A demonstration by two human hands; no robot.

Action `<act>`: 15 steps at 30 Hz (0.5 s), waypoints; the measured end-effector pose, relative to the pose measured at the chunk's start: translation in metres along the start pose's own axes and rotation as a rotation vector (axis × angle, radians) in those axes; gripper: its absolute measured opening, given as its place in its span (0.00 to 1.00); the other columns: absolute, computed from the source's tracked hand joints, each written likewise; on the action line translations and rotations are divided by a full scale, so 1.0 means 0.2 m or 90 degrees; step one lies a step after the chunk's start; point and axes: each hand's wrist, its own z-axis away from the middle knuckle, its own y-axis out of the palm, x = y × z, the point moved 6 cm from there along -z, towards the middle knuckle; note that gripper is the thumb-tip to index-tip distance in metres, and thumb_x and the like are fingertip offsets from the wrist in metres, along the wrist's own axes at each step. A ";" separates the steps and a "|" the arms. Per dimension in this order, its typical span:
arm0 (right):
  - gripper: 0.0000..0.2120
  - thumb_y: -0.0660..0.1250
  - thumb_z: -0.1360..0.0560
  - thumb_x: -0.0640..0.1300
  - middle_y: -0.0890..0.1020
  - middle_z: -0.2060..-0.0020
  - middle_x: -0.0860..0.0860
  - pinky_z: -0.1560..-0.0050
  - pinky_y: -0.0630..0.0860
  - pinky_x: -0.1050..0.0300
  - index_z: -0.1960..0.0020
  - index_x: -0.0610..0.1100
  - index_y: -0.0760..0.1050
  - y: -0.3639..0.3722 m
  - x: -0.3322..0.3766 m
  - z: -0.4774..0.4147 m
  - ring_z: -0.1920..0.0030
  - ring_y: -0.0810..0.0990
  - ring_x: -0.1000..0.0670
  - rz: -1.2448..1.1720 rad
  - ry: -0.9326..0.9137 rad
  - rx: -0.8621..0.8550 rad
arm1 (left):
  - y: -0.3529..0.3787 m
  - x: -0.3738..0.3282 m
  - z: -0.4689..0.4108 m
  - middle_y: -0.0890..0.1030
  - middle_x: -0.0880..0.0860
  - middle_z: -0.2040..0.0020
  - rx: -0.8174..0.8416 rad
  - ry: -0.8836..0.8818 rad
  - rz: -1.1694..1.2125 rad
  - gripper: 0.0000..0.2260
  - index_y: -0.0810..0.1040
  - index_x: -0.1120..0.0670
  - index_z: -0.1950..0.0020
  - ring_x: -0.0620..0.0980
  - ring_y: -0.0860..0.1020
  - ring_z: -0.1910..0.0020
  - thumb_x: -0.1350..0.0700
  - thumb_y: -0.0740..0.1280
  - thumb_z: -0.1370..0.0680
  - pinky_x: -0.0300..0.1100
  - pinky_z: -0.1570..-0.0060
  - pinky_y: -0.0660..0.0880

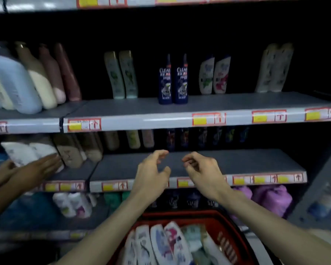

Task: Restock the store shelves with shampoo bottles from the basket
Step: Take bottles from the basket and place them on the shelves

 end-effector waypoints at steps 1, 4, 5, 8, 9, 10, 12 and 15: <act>0.06 0.66 0.21 0.43 0.83 0.58 0.58 0.58 0.72 0.74 0.46 0.52 0.80 0.05 -0.05 0.06 0.55 0.81 0.62 0.012 0.022 0.027 | 0.07 0.08 0.07 0.80 0.44 0.37 0.029 -0.023 -0.006 0.20 0.76 0.48 0.29 0.42 0.77 0.41 0.59 0.69 0.21 0.32 0.45 0.70; 0.07 0.67 0.22 0.43 0.85 0.60 0.56 0.57 0.76 0.65 0.46 0.50 0.81 0.21 -0.20 0.24 0.59 0.82 0.59 0.034 0.076 0.118 | 0.25 0.33 0.27 0.81 0.47 0.38 0.125 -0.106 -0.022 0.21 0.76 0.49 0.29 0.46 0.80 0.40 0.59 0.68 0.22 0.36 0.42 0.73; 0.08 0.67 0.23 0.43 0.85 0.59 0.56 0.54 0.77 0.62 0.45 0.50 0.81 0.26 -0.25 0.30 0.57 0.82 0.58 0.046 0.093 0.154 | 0.30 0.40 0.33 0.81 0.47 0.37 0.158 -0.125 -0.036 0.21 0.76 0.49 0.29 0.46 0.79 0.40 0.59 0.68 0.22 0.37 0.41 0.73; 0.11 0.66 0.22 0.42 0.85 0.54 0.55 0.47 0.80 0.57 0.42 0.49 0.81 0.42 -0.42 0.48 0.51 0.83 0.55 0.077 0.160 0.266 | 0.40 0.59 0.47 0.81 0.49 0.35 0.238 -0.172 -0.073 0.21 0.76 0.50 0.29 0.45 0.78 0.38 0.58 0.68 0.22 0.40 0.37 0.74; 0.11 0.66 0.22 0.42 0.85 0.53 0.55 0.46 0.80 0.57 0.41 0.49 0.81 0.46 -0.48 0.54 0.49 0.83 0.55 0.077 0.183 0.296 | 0.42 0.65 0.51 0.81 0.49 0.34 0.255 -0.189 -0.081 0.20 0.76 0.50 0.30 0.47 0.79 0.38 0.57 0.68 0.22 0.42 0.37 0.75; 0.11 0.66 0.21 0.42 0.85 0.52 0.55 0.46 0.80 0.59 0.41 0.49 0.81 0.49 -0.53 0.59 0.48 0.82 0.56 0.075 0.201 0.317 | 0.42 0.70 0.54 0.82 0.50 0.35 0.268 -0.206 -0.094 0.19 0.76 0.50 0.30 0.48 0.80 0.38 0.56 0.68 0.22 0.43 0.38 0.76; 0.08 0.67 0.21 0.45 0.83 0.52 0.58 0.51 0.76 0.69 0.43 0.51 0.81 0.53 -0.62 0.67 0.47 0.81 0.57 0.071 0.229 0.338 | 0.40 0.80 0.59 0.82 0.51 0.36 0.290 -0.243 -0.125 0.20 0.77 0.49 0.31 0.51 0.82 0.42 0.58 0.65 0.22 0.47 0.42 0.80; 0.07 0.68 0.21 0.47 0.82 0.51 0.60 0.54 0.71 0.74 0.50 0.60 0.78 0.56 -0.70 0.75 0.48 0.79 0.57 0.066 0.266 0.351 | 0.37 0.91 0.63 0.82 0.53 0.37 0.322 -0.271 -0.178 0.25 0.76 0.46 0.29 0.52 0.82 0.43 0.64 0.62 0.24 0.49 0.43 0.81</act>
